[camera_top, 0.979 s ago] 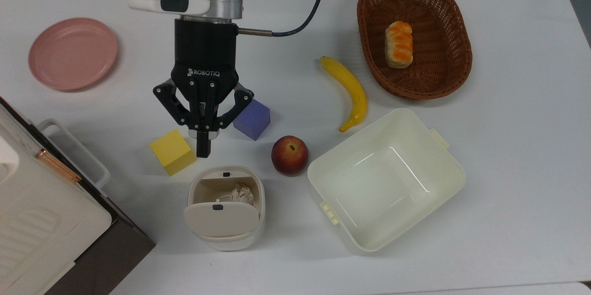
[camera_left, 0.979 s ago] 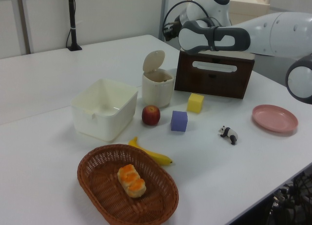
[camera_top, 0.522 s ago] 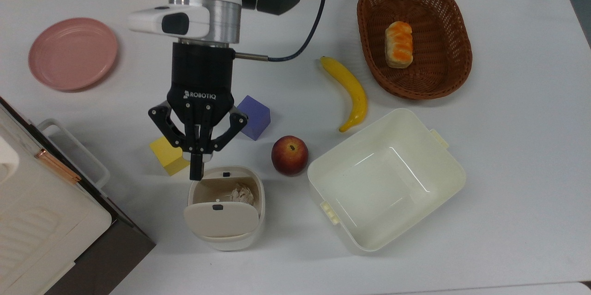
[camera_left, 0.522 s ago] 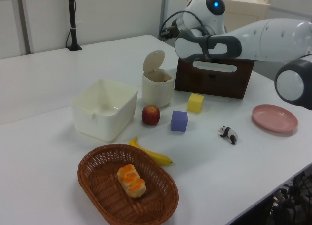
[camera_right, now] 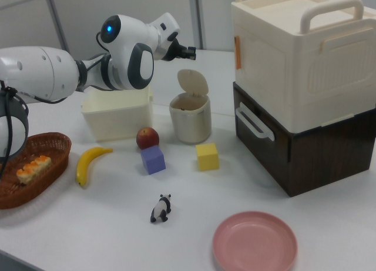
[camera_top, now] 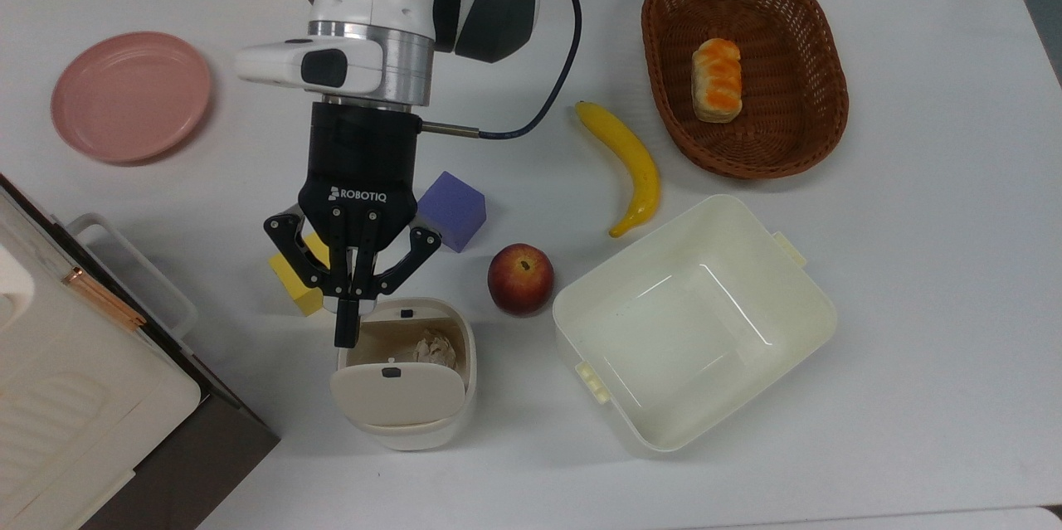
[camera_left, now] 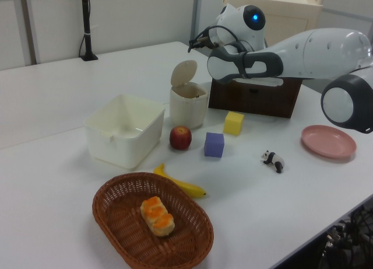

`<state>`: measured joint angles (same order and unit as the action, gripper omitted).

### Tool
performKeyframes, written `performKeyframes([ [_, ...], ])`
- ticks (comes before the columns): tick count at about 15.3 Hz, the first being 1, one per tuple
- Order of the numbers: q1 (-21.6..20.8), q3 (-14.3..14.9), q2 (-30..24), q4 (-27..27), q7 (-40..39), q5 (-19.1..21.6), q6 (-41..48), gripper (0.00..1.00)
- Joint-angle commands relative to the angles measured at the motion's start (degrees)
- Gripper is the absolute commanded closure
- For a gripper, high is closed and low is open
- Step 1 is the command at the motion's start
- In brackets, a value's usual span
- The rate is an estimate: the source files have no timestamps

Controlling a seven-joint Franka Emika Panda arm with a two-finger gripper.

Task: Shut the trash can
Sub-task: 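Lower the gripper behind the raised flip lid of the trash can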

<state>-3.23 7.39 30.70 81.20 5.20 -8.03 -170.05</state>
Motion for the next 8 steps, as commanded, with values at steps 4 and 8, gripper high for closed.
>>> performKeyframes([
  [4,-2.6,1.3,3.0,-1.1,0.7,-1.7,-1.0,0.99],
  [8,-3.6,1.7,3.7,-1.2,0.7,-1.6,-1.2,0.99],
])
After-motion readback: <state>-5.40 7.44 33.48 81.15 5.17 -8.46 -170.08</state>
